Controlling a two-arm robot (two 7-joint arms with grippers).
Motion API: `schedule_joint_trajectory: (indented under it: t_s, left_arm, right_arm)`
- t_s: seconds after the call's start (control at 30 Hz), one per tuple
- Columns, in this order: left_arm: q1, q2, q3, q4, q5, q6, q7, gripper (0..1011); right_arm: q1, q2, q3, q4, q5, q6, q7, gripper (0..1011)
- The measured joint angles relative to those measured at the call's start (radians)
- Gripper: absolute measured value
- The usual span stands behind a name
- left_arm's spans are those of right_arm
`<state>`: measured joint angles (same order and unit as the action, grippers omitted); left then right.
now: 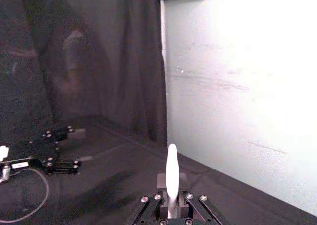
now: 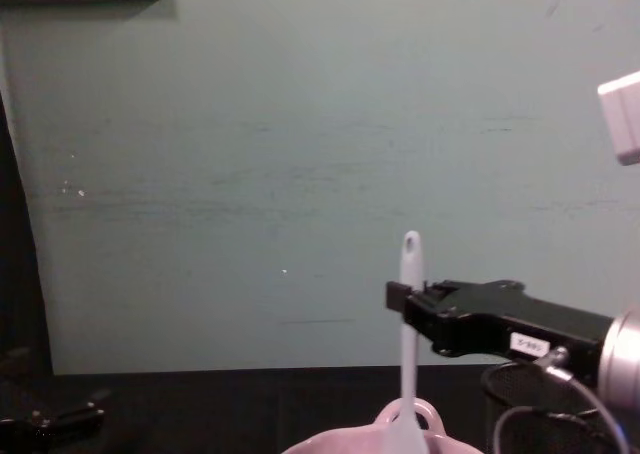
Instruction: Use the one hand to pick up the spoon and stir the clear water in the bowl.
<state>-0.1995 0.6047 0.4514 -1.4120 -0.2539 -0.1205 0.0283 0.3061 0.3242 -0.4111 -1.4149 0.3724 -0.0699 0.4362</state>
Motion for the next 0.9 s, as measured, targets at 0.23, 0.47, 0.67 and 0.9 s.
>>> schedule_joint_trajectory:
  t_s: [0.23, 0.47, 0.67, 0.9]
  left_arm:
    - [0.0, 0.0, 0.0, 0.0, 0.0, 0.0, 0.0, 1005]
    - [0.0, 0.0, 0.0, 0.0, 0.0, 0.0, 0.0, 1005]
    - [0.0, 0.0, 0.0, 0.0, 0.0, 0.0, 0.0, 1005]
    - [0.0, 0.0, 0.0, 0.0, 0.0, 0.0, 0.0, 1005]
  right_arm:
    - [-0.019, 0.021, 0.014, -0.031, -0.002, 0.012, 0.0, 112]
    - [-0.038, 0.044, -0.009, -0.084, -0.019, 0.037, 0.022, 112]
    - [-0.055, 0.052, -0.04, -0.129, -0.01, 0.066, 0.055, 112]
    - [-0.048, 0.033, -0.065, -0.123, 0.032, 0.069, 0.083, 112]
